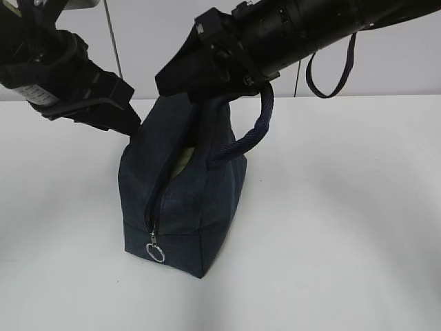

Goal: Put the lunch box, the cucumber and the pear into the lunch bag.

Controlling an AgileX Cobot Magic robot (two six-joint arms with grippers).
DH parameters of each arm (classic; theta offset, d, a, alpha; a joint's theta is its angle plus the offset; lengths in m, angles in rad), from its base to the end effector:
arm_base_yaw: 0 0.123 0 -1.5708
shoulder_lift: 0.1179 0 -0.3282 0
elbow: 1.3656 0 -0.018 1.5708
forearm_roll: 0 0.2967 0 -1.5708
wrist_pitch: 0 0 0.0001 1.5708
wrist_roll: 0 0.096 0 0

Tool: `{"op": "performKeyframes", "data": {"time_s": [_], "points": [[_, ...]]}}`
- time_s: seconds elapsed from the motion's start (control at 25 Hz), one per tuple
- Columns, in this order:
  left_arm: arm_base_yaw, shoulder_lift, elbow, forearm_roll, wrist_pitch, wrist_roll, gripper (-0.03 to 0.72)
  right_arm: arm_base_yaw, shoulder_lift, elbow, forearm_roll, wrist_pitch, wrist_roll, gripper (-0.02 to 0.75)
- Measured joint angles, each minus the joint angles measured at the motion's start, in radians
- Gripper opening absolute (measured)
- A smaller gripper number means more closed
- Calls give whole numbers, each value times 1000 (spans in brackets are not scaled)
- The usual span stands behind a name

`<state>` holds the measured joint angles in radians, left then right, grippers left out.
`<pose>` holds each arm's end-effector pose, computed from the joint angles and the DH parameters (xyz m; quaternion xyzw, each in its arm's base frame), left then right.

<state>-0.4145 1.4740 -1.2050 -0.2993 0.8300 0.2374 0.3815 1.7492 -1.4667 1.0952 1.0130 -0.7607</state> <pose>0.3151 -0.1615 0.3369 0.2415 0.9216 -0.1571 0.2600 0.3748 0.2284 0.3506 -0.2929 0.8100 0.4465 0.2424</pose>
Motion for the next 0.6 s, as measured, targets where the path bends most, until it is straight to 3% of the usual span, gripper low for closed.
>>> {"op": "performKeyframes", "data": {"time_s": [0.32, 0.6], "points": [[0, 0, 0, 0, 0, 0, 298, 0, 0, -2, 38, 48, -25, 469], [0, 0, 0, 0, 1, 0, 298, -8, 0, -27, -39, 67, -10, 470]]}}
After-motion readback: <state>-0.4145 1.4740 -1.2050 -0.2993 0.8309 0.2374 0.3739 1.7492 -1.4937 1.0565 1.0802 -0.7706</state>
